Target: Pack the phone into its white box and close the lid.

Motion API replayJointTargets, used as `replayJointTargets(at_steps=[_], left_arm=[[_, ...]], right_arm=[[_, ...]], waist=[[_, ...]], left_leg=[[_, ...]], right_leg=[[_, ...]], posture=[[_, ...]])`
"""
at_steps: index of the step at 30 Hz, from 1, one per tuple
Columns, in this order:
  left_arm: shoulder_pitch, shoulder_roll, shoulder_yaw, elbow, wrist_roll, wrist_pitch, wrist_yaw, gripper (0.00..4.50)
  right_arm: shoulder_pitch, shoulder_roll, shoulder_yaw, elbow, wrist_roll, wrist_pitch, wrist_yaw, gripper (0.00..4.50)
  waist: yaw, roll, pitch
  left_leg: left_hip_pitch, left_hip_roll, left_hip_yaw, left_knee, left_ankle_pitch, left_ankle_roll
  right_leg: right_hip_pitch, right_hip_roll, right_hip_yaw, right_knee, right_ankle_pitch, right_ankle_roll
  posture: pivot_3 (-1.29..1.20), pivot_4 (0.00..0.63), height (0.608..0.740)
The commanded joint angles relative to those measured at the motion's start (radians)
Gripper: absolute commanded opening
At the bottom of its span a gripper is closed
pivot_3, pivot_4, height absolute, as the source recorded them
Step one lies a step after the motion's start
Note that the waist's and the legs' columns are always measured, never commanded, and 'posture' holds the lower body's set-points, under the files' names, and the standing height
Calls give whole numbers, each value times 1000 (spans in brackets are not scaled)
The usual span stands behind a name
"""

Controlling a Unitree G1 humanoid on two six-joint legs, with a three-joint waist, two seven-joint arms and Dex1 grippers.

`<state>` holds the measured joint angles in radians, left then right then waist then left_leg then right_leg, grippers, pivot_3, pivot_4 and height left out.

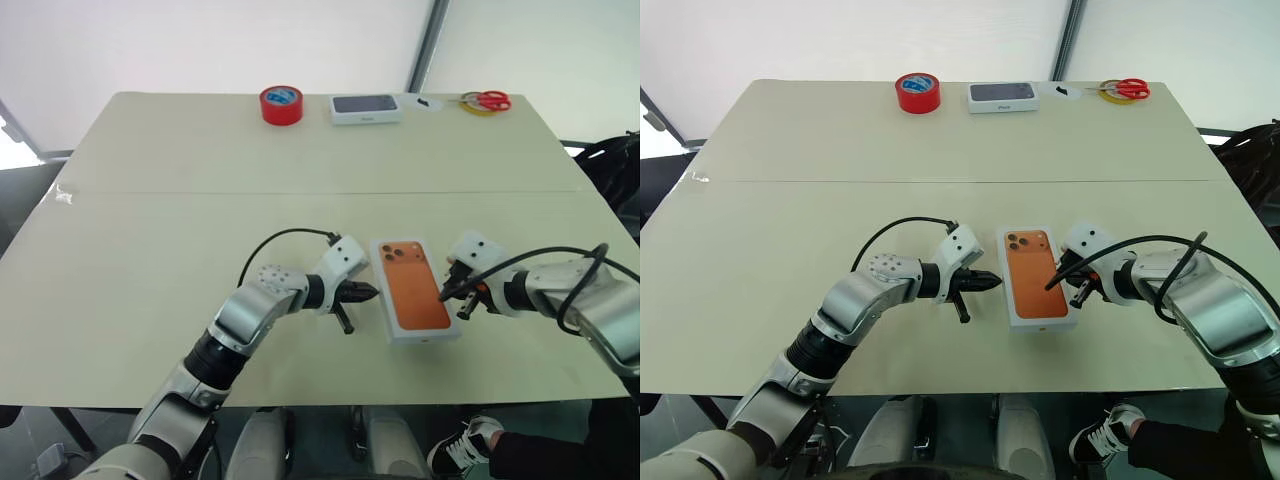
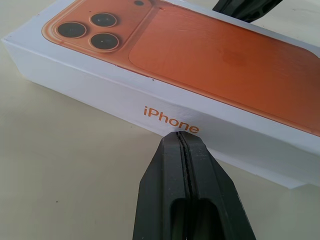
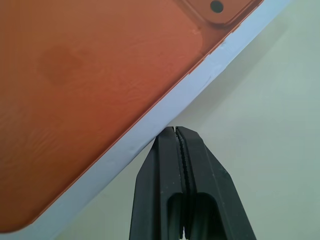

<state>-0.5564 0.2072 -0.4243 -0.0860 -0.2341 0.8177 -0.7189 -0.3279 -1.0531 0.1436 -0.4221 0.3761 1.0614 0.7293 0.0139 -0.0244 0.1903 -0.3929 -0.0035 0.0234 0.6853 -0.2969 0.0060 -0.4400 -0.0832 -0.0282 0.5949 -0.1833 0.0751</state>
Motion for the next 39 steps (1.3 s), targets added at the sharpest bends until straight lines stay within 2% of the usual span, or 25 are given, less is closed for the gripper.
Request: replayJointTargets(at_steps=[1, 7, 12, 18, 23, 26, 30, 34, 36, 39], left_arm=[[-15, -1, -3, -21, -1, -16, -7, 0], [-20, -5, 95, -30, -40, -9, 12, 0], [-43, -34, 157, -31, -78, -5, 28, 0], [-92, -91, 89, 65, -27, -25, 63, 0], [-120, -97, -5, 125, 38, -27, 64, 0], [-119, -85, -10, 125, 45, -28, 57, 0], [-119, -67, 60, 102, 17, -21, 65, 0], [-108, -20, 170, 51, -16, -43, 78, 0], [-86, 20, 232, 8, -31, -56, 80, 0], [-8, 111, 355, -77, -48, -79, 88, 0]], right_arm=[[4, -33, -34, -33, -22, -31, 11, 36], [26, -69, -127, 16, -27, -99, 47, 36], [97, -87, -232, -17, 22, -162, 134, 36], [232, -50, -279, -163, 108, -166, 195, 36], [299, -26, -233, -200, 89, -143, 144, 36], [304, -27, -230, -203, 86, -142, 128, 36], [254, -7, -248, -171, 83, -166, 97, 36], [146, 82, -266, -81, 43, -245, 10, 36], [94, 128, -260, -5, -13, -312, -48, 36], [5, 185, -256, 135, -34, -374, -61, 36]], waist=[[0, 0, 0], [0, 0, 0], [2, 0, 0], [1, 0, 0], [1, 0, 0], [1, 0, -1], [-1, 0, -1], [-3, 0, 0], [-2, 0, -1], [-5, 0, -1]], left_leg=[[0, 0, 0, 0, 0, 0], [0, 0, 0, 0, 0, 0], [0, 0, 0, 0, 0, 0], [1, 0, 0, 0, 0, 0], [2, 0, -1, 1, 0, 0], [3, 0, -1, 1, 0, 0], [3, 0, -1, 1, 0, 0], [3, 0, -1, 1, 0, 0], [3, 0, -1, 0, 0, 0], [2, 0, 0, 0, 0, 0]], right_leg=[[0, 0, 0, 0, 0, 0], [0, 0, 0, 0, 0, 0], [0, 0, 0, 0, 1, 1], [2, 0, 0, 0, 1, 2], [3, 0, 0, 0, 1, 2], [3, 0, 0, 0, 0, 0], [4, 0, 0, 0, 0, 0], [3, 1, 0, 1, 0, 0], [2, 2, 0, 1, 1, 1], [2, 1, 0, 1, 2, 3]], posture=[[0, 150, 732], [0, 150, 732], [0, 150, 732], [0, 150, 732], [0, 150, 732], [0, 150, 732], [0, 150, 732], [0, 150, 732], [0, 150, 732], [0, 150, 732]])
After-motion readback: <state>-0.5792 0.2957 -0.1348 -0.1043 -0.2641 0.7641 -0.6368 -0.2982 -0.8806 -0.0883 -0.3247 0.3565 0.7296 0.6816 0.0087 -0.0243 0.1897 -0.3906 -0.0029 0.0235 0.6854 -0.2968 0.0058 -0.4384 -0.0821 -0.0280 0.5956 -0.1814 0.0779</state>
